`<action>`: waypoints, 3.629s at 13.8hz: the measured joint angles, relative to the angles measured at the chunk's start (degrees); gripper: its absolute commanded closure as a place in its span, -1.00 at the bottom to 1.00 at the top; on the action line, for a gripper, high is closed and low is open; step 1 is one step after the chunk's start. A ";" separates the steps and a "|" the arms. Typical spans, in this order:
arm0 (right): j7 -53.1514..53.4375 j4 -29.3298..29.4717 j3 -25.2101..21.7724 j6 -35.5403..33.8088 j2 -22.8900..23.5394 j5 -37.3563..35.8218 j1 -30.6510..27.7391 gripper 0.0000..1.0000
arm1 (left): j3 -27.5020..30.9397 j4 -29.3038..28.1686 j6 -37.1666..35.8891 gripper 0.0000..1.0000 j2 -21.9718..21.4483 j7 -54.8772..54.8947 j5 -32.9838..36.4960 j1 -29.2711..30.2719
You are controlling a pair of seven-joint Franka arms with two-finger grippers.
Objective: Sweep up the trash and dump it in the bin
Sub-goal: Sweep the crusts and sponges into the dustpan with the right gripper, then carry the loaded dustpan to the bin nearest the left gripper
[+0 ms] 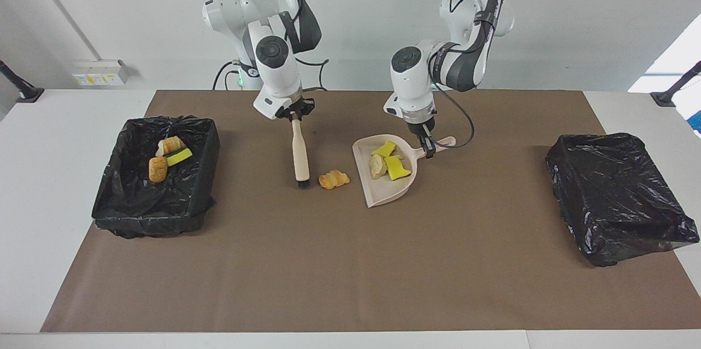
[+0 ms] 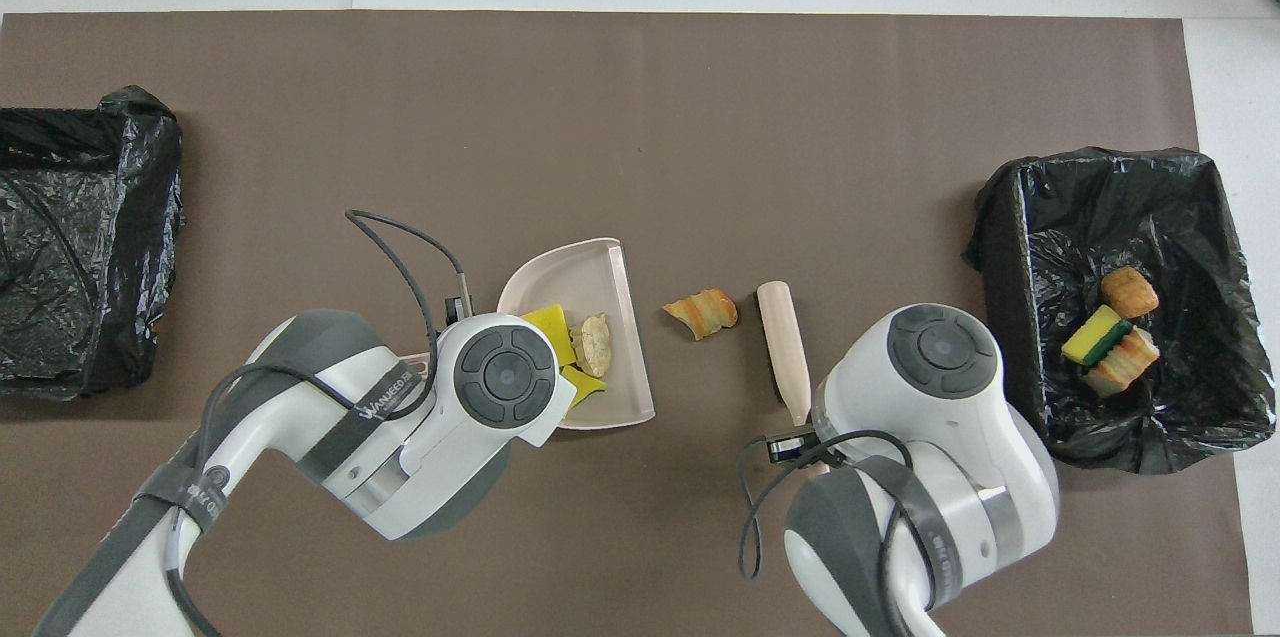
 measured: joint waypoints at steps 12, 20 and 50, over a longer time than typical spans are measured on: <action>-4.27 2.24 0.67 6.64 2.53 23.83 9.71 1.00 | 0.14 -0.12 1.15 1.00 0.13 2.01 -0.01 2.73; -4.58 5.65 -0.14 -1.86 -0.60 19.76 5.27 1.00 | 0.15 -0.50 12.34 1.00 1.86 15.62 -0.01 6.32; 31.83 4.15 0.62 12.50 7.17 5.98 31.74 -1.00 | 0.81 37.91 4.60 1.00 14.70 80.64 3.37 60.80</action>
